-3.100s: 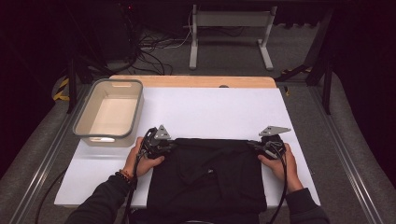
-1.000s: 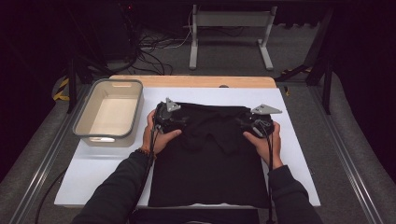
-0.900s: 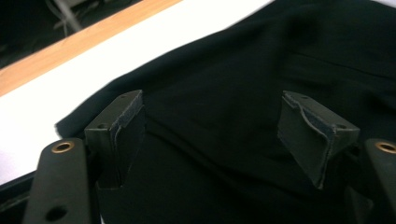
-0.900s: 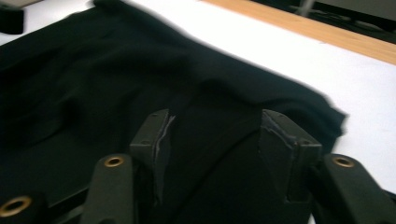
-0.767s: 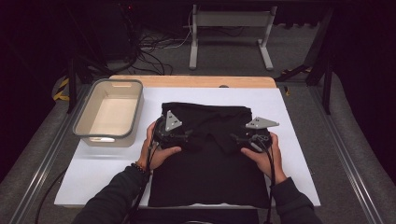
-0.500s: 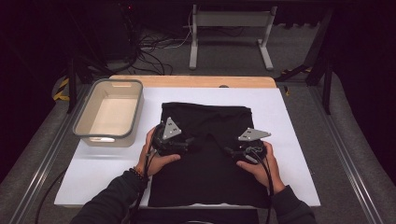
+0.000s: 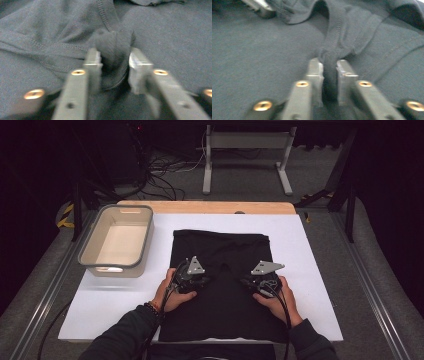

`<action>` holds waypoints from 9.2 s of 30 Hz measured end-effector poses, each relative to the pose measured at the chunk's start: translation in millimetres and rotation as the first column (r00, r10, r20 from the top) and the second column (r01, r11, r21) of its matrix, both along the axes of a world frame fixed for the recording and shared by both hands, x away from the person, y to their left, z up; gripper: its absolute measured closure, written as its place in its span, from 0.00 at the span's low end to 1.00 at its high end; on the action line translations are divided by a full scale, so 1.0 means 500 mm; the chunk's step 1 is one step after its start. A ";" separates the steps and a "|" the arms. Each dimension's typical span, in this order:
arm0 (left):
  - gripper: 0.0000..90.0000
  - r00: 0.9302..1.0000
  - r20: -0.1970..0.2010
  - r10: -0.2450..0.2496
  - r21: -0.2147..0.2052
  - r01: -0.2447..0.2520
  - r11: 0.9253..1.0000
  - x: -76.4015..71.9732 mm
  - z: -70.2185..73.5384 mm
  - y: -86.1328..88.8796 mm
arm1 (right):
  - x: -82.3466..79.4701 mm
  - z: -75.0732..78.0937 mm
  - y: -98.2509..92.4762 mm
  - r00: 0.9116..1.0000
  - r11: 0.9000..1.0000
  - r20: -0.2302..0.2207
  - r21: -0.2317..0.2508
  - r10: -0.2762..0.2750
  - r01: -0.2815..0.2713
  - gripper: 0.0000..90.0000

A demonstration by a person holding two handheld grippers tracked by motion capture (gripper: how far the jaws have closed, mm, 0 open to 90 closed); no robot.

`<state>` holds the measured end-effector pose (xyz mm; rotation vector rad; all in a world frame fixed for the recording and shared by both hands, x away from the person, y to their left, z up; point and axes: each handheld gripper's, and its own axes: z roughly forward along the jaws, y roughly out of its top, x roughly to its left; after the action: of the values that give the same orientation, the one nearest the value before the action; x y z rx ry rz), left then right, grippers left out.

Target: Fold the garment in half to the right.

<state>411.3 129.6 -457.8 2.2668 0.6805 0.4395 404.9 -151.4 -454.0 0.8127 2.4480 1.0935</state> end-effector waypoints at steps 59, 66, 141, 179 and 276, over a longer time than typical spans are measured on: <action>0.92 0.981 -0.004 -0.192 -0.001 0.192 0.981 -0.217 -0.008 0.068 | -0.107 0.079 -0.123 0.964 0.965 0.174 0.203 -0.202 0.166 0.63; 0.92 0.980 0.001 -0.197 -0.006 0.197 0.980 -0.216 -0.011 0.066 | 0.021 0.043 -0.149 0.944 0.943 0.075 0.122 -0.321 0.311 0.69; 0.89 0.952 0.016 0.305 -0.068 -0.303 0.950 0.070 0.056 0.122 | 0.047 -0.005 -0.063 0.986 0.982 -0.053 0.087 -0.161 0.165 0.68; 0.35 0.938 -0.042 0.345 -0.011 -0.346 0.938 0.188 0.006 0.090 | 0.241 0.001 -0.118 0.929 0.931 -0.073 0.019 -0.363 0.365 0.44; 1.00 0.960 0.002 -0.279 -0.107 0.277 0.955 -0.220 0.060 0.060 | -0.172 0.073 -0.027 0.999 0.990 0.010 0.133 0.045 -0.046 0.95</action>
<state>301.1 159.7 -427.8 2.2215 0.3720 0.2461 318.9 -165.0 -417.4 0.7938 2.4191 1.2866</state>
